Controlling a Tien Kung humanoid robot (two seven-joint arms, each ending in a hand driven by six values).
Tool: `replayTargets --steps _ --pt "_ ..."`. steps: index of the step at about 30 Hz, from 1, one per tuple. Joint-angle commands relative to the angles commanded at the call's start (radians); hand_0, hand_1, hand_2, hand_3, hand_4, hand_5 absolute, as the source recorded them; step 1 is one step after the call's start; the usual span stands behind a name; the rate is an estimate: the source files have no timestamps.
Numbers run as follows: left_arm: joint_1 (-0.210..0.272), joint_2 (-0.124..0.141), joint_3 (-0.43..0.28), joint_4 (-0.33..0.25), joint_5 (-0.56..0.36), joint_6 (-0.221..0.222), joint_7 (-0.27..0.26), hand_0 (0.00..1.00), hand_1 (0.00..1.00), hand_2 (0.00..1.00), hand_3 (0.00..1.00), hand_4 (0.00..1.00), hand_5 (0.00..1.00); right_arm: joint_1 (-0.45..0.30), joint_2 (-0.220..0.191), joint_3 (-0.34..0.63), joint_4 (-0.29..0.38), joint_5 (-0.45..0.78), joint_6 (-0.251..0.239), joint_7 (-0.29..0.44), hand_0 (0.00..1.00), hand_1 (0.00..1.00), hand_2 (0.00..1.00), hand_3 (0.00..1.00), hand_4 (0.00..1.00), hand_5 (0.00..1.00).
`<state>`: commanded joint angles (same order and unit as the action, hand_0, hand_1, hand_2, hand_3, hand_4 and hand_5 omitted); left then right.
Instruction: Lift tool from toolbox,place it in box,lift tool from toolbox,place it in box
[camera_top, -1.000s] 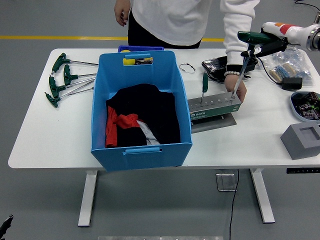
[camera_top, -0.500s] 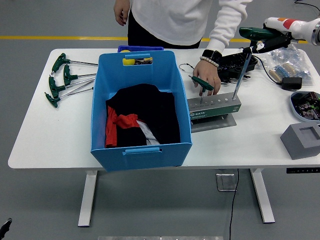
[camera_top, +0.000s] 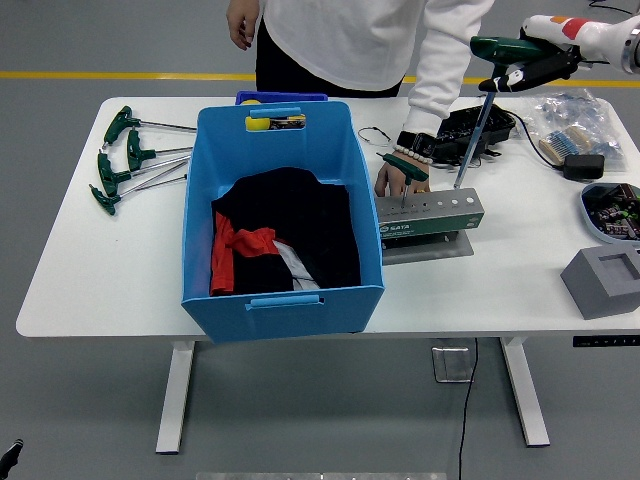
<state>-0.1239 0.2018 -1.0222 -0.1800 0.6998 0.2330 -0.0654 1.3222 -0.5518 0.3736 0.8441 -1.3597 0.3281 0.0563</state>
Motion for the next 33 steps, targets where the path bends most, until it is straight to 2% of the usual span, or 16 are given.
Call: replayTargets --steps 10,20,33 --pt "0.003 -0.001 -0.005 0.0 0.002 0.001 0.002 0.883 0.899 0.902 0.748 0.7 0.772 0.024 0.001 0.047 0.05 -0.02 -0.006 -0.028 0.075 0.002 0.056 0.033 0.845 0.683" --pt "0.0 -0.001 -0.006 0.0 0.007 0.0 0.002 0.883 0.899 0.902 0.748 0.701 0.774 0.065 0.052 0.095 0.078 -0.042 -0.034 -0.039 0.076 0.002 0.055 0.034 0.842 0.683" --pt "0.01 -0.002 -0.01 0.0 0.038 -0.003 0.008 0.883 0.899 0.901 0.748 0.701 0.773 0.099 0.201 0.11 0.101 -0.083 -0.035 -0.056 0.076 0.002 0.056 0.035 0.83 0.653"
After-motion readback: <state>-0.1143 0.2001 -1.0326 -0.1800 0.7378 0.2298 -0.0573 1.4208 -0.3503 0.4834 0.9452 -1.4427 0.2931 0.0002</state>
